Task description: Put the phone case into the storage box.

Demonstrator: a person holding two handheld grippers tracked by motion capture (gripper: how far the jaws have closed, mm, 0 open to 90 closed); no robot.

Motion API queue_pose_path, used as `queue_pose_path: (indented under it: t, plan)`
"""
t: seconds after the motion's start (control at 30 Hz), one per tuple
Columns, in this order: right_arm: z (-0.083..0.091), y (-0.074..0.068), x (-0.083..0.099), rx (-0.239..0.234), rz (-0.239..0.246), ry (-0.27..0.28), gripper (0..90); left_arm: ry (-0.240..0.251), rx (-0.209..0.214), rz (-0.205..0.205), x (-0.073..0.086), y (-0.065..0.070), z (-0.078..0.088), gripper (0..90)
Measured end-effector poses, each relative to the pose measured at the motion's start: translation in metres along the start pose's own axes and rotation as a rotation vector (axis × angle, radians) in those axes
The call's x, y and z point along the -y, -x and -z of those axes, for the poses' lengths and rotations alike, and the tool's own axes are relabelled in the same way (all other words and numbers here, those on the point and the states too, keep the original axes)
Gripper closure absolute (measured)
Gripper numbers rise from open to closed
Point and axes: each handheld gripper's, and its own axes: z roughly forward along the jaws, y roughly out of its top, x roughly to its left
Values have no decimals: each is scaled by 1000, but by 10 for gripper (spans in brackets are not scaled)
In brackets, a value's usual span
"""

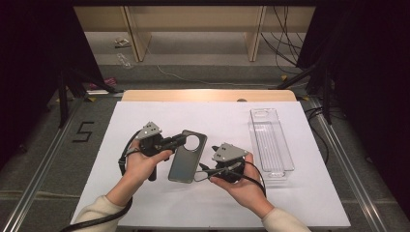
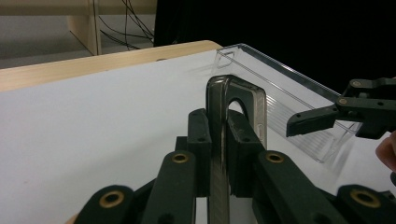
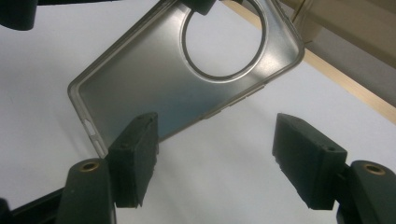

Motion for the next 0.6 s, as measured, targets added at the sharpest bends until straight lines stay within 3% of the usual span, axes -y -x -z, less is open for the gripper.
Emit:
queue_pose_path:
  t: [0.6]
  plan:
    - [1,6,1,17,-45,16,328,45,8,-20,7,7,8,814]
